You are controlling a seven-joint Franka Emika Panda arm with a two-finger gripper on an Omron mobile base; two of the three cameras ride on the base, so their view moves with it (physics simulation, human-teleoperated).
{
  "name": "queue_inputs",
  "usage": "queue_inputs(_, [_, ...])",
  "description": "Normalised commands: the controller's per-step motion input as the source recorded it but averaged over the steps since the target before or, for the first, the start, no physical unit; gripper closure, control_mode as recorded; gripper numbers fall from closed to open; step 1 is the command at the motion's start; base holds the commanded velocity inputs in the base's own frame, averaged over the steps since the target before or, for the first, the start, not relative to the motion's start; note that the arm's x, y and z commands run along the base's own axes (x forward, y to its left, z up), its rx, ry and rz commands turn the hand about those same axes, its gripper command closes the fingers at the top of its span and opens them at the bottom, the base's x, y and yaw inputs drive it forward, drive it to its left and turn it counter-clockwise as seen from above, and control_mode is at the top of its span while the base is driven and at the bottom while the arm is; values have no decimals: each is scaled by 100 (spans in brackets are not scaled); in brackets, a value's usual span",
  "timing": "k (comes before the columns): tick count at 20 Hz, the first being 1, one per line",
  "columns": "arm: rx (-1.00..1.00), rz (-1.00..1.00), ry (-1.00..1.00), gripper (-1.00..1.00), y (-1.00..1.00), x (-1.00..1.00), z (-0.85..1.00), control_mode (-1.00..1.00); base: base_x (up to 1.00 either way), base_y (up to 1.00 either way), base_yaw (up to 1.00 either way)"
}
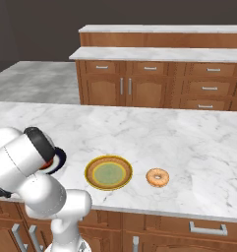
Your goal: Place the pastries on the plates.
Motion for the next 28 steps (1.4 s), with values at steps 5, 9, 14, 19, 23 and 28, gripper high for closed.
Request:
queue_inputs(5, [0,0,-14,-100,0,-16,4,-100,0,0,0])
queue_inputs(9, [0,-1,-2,-100,0,-14,22,-100,0,0,0])
queue_inputs(14, [0,-2,0,-100,0,-6,25,-100,0,0,0])
queue_inputs(19, [0,-2,0,-100,0,0,53,-100,0,0,0])
queue_inputs(23, [0,0,0,-100,0,-1,60,-100,0,0,0])
queue_inputs(28, [-1,-2,-4,-100,0,-21,74,-100,0,0,0])
